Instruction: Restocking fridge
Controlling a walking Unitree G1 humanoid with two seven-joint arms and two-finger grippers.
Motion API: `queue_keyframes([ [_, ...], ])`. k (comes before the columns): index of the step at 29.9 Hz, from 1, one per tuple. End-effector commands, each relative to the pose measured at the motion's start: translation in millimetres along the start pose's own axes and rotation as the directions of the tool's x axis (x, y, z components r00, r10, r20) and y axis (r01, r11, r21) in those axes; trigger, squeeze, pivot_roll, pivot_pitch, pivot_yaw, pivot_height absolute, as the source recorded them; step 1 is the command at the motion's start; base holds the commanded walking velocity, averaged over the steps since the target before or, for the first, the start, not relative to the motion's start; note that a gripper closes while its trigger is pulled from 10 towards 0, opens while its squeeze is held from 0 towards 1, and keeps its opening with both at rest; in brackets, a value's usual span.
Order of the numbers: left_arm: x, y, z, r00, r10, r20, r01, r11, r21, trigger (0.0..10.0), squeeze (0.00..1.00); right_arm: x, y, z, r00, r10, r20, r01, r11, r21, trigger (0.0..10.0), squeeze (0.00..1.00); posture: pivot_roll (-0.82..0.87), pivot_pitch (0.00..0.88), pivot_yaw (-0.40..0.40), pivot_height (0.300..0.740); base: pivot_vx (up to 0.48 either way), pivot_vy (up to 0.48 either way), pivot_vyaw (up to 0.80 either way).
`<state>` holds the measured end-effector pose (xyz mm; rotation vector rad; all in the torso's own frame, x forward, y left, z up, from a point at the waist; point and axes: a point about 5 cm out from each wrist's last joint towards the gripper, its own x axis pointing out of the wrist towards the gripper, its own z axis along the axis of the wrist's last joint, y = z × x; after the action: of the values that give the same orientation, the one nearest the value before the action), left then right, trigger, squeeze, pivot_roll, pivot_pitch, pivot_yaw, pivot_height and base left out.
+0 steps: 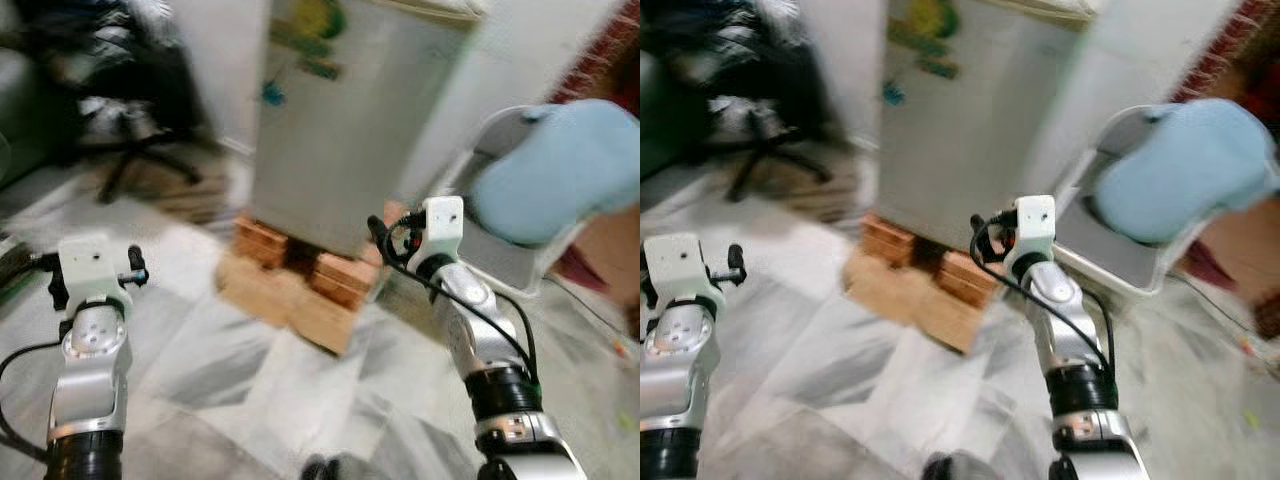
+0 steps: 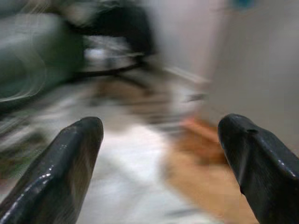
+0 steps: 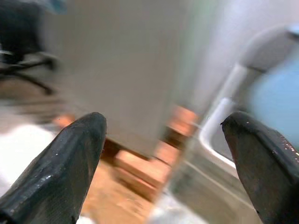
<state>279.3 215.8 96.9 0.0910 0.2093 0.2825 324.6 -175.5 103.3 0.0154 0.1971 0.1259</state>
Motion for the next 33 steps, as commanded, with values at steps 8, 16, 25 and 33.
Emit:
queue_keyframes([
  [8,-16.5,-21.9,-4.1,0.995,-0.102,0.009,0.102,0.995,-0.014,10.0,0.00,-9.3,-5.3,-8.8,0.999,-0.054,0.003,0.054,0.997,0.064,10.0,0.00,0.11,0.000,-0.095,0.740,0.033,0.000,-0.80],
  [16,-25.8,-50.3,7.2,0.959,-0.261,0.115,0.252,0.964,0.084,10.0,0.00,-24.5,-21.5,-24.7,0.985,-0.166,0.039,0.160,0.979,0.131,10.0,0.00,0.07,0.000,0.007,0.740,0.000,0.000,-0.48],
  [25,-33.2,-51.7,12.1,0.897,-0.332,0.291,0.276,0.936,0.218,10.0,0.00,-45.4,-30.6,-19.8,0.956,-0.199,0.213,0.197,0.980,0.031,10.0,0.00,0.04,0.000,-0.011,0.740,0.000,0.000,0.00],
  [33,-45.6,-46.6,-11.4,0.930,-0.289,0.226,0.267,0.956,0.124,10.0,0.00,-43.0,-14.5,-27.7,0.975,-0.143,0.171,0.143,0.990,0.015,10.0,0.00,0.04,0.000,-0.043,0.740,0.000,0.000,0.00],
])
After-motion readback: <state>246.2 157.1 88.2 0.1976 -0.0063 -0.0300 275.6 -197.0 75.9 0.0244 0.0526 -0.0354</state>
